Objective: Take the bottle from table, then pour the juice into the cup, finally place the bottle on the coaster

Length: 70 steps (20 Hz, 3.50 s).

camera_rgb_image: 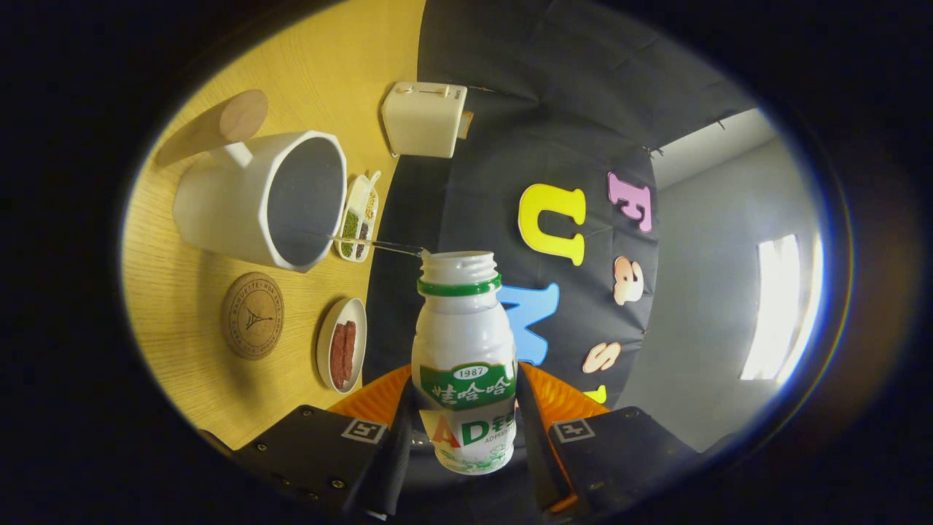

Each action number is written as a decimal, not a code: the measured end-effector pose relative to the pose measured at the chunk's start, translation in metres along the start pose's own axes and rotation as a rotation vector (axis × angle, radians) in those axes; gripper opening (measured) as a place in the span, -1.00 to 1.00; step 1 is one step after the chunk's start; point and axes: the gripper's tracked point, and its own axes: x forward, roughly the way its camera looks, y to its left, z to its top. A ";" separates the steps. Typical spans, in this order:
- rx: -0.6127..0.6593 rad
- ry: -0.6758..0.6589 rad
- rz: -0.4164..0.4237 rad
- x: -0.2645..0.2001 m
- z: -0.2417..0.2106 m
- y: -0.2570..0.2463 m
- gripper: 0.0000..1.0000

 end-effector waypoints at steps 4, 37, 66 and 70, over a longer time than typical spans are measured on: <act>-0.002 0.000 0.004 0.001 0.000 0.002 0.36; -0.142 -0.042 -0.043 -0.001 0.011 -0.008 0.36; -0.342 -0.133 -0.086 -0.006 0.039 -0.009 0.36; -0.364 -0.140 -0.086 -0.008 0.039 -0.005 0.36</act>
